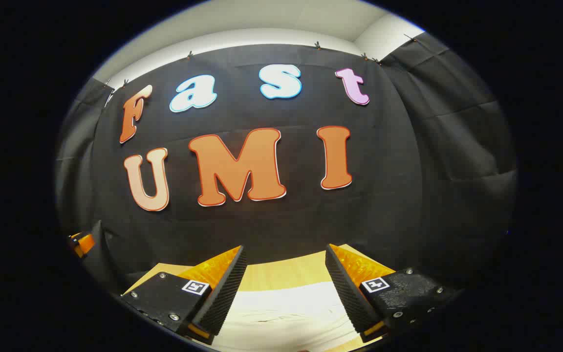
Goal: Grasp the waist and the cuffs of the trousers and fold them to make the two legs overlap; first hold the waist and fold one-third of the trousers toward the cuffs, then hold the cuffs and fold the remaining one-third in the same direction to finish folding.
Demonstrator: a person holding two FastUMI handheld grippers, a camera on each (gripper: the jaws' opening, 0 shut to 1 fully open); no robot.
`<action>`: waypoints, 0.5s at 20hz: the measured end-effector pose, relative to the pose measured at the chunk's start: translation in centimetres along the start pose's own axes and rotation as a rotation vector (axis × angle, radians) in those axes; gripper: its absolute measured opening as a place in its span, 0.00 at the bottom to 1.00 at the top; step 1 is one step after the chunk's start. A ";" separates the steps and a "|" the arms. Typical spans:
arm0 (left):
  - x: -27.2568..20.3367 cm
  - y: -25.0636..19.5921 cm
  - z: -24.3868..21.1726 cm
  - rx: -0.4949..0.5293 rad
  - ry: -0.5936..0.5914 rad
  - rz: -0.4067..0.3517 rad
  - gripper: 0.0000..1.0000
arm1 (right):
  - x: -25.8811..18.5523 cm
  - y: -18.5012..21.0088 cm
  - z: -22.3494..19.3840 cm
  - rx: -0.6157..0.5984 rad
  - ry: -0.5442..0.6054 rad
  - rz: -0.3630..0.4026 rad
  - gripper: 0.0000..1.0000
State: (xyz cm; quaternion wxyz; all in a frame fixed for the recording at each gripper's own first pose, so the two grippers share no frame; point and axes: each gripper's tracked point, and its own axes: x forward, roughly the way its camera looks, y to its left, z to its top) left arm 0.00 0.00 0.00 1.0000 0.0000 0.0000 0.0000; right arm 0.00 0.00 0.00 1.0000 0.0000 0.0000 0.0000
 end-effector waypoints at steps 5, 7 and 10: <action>0.1 3.5 1.9 0.021 -0.013 0.124 0.98 | 1.8 -0.2 -1.1 -0.063 0.055 0.038 0.97; 0.1 3.3 2.9 0.050 -0.031 0.143 0.98 | 2.6 -0.5 -1.7 -0.048 0.078 0.059 0.98; 0.0 2.2 1.7 0.054 0.004 0.174 0.94 | 3.3 -0.4 -3.5 -0.016 0.138 0.097 0.98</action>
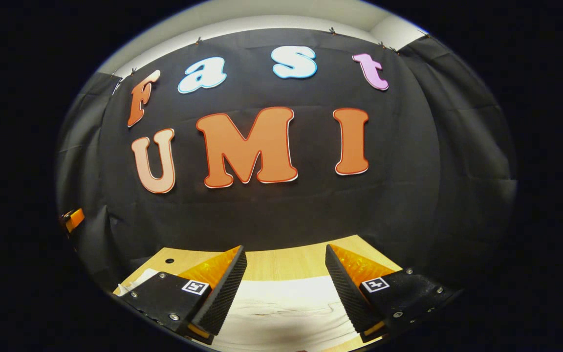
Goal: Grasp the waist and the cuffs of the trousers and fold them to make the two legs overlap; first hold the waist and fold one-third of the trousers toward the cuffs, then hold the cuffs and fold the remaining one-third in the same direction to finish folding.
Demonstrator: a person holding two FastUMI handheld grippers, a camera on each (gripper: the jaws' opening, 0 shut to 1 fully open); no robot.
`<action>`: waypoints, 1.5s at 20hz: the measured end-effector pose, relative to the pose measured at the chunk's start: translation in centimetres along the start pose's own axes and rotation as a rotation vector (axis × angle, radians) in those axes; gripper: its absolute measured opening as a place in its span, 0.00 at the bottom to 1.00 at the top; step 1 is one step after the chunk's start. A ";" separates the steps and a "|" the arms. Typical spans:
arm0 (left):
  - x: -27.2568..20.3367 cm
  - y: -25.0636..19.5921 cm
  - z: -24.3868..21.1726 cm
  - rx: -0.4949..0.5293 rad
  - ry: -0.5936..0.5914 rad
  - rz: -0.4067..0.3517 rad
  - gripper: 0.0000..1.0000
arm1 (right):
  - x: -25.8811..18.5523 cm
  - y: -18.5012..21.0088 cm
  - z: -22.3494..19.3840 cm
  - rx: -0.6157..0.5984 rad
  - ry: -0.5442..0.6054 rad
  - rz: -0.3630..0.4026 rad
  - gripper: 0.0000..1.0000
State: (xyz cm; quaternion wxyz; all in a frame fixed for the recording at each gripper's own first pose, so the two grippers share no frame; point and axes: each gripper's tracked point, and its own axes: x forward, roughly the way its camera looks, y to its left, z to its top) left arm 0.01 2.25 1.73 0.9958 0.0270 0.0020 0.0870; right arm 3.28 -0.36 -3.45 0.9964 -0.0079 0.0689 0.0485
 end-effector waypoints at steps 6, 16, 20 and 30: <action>-0.3 -2.7 -0.3 0.028 0.026 -0.013 0.98 | 0.6 -0.2 -0.7 -0.026 0.038 0.035 0.97; 3.8 -2.9 -2.2 -0.021 0.084 -0.082 0.98 | 1.1 0.1 -4.0 0.081 0.139 -0.009 0.98; 4.6 -2.0 -3.0 -0.044 0.105 -0.088 0.98 | 1.4 -1.8 -7.3 0.206 0.248 -0.073 0.98; 5.4 1.2 -5.3 -0.047 0.148 -0.066 0.99 | -4.1 -11.2 -21.5 0.686 0.556 -0.353 0.98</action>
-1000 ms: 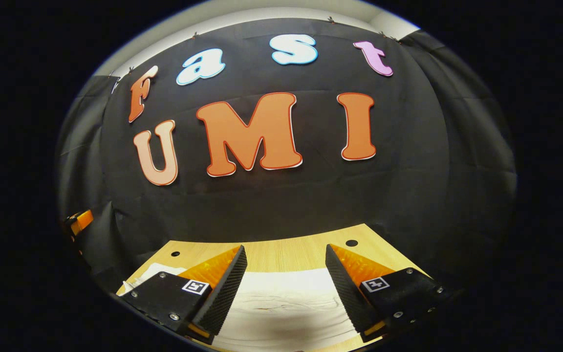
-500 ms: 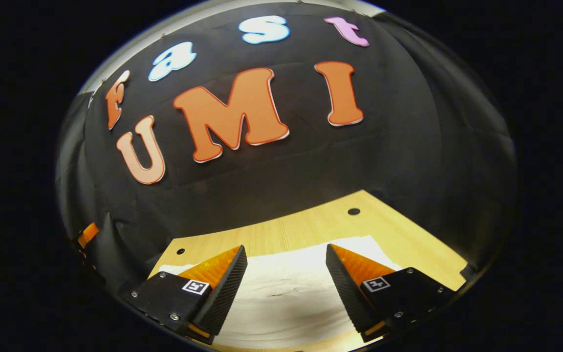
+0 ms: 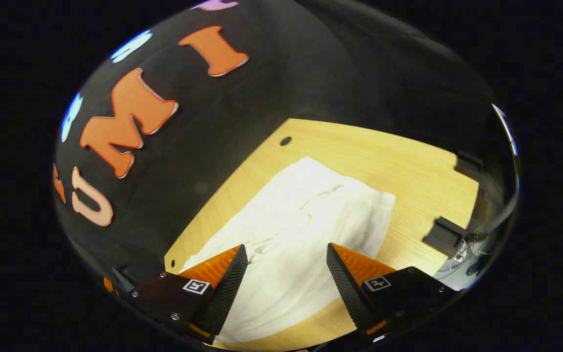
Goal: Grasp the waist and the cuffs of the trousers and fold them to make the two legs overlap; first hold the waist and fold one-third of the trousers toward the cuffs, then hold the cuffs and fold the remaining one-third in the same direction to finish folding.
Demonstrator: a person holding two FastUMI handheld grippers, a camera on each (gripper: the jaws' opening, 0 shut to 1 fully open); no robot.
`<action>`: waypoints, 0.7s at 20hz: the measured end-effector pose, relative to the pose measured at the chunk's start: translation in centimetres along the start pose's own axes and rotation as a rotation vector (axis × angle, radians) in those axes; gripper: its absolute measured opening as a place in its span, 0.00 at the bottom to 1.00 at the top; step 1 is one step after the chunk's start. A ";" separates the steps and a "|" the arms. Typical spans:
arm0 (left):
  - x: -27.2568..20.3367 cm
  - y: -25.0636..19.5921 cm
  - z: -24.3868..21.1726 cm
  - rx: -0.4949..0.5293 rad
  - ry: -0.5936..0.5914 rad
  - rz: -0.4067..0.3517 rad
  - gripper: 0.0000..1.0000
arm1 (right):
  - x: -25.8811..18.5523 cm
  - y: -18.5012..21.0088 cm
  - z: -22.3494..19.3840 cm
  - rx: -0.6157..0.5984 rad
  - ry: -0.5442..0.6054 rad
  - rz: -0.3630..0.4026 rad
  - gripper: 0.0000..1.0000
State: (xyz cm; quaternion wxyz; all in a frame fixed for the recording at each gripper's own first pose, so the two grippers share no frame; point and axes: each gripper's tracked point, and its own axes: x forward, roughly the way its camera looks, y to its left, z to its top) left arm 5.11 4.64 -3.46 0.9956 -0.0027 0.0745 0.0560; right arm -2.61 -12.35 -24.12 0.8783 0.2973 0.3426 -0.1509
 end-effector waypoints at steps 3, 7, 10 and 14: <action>0.2 0.5 -0.4 -0.002 0.009 0.005 0.98 | 1.1 -4.2 -1.3 0.124 0.048 -0.070 0.98; 0.4 1.3 -1.0 0.018 0.021 0.025 0.99 | 2.6 -8.2 -2.1 0.184 0.073 -0.153 0.99; 0.3 1.8 -1.3 0.024 0.025 0.035 0.98 | 4.0 -9.3 -2.4 0.275 0.095 -0.163 0.99; 0.3 3.1 -1.6 0.051 0.032 0.074 0.98 | 5.7 -9.9 -2.5 0.276 0.119 -0.167 0.99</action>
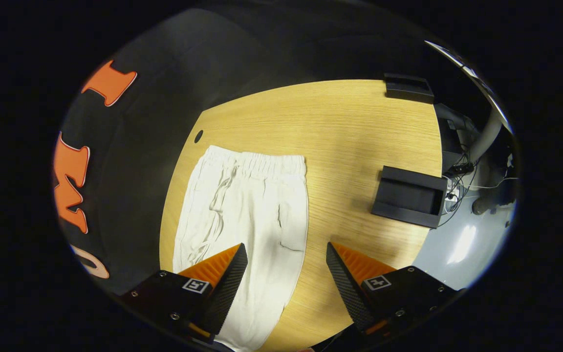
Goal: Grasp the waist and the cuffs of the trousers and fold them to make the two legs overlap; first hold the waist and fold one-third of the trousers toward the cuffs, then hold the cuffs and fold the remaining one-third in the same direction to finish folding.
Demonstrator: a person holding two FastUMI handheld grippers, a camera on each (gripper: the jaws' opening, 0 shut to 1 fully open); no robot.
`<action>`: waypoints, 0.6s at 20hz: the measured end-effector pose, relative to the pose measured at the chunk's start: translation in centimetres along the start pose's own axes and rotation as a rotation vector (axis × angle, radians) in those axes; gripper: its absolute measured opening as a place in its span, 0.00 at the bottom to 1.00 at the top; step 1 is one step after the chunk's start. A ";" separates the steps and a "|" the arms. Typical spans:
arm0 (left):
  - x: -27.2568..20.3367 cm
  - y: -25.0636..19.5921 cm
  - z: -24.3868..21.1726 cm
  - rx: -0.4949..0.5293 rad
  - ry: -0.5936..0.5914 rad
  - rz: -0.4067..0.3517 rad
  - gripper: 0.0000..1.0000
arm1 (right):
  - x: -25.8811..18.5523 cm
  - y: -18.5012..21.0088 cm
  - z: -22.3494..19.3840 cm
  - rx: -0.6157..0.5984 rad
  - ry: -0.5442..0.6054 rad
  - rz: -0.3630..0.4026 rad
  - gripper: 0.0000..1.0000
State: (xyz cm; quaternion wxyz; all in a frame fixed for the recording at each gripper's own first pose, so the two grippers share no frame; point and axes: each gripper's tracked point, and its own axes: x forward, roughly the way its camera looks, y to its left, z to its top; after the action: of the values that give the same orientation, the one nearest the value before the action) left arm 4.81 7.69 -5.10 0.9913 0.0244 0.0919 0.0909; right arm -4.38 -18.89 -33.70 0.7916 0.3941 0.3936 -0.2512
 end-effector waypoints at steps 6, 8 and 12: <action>0.0 1.1 -0.8 -0.016 0.024 0.027 0.98 | 2.1 0.9 0.1 -0.024 0.023 -0.014 0.99; 0.0 1.3 -0.8 -0.026 0.025 0.031 0.99 | 2.6 1.2 0.0 -0.028 0.031 -0.018 0.99; 0.3 1.7 -1.2 -0.036 0.032 0.042 0.99 | 3.1 1.9 0.3 -0.042 0.036 -0.023 0.98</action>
State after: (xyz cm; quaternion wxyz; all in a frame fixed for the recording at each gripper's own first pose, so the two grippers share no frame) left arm 4.56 9.41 -6.17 0.9879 0.0072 0.1054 0.1137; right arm -1.18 -18.29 -35.28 0.7896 0.3774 0.4172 -0.2449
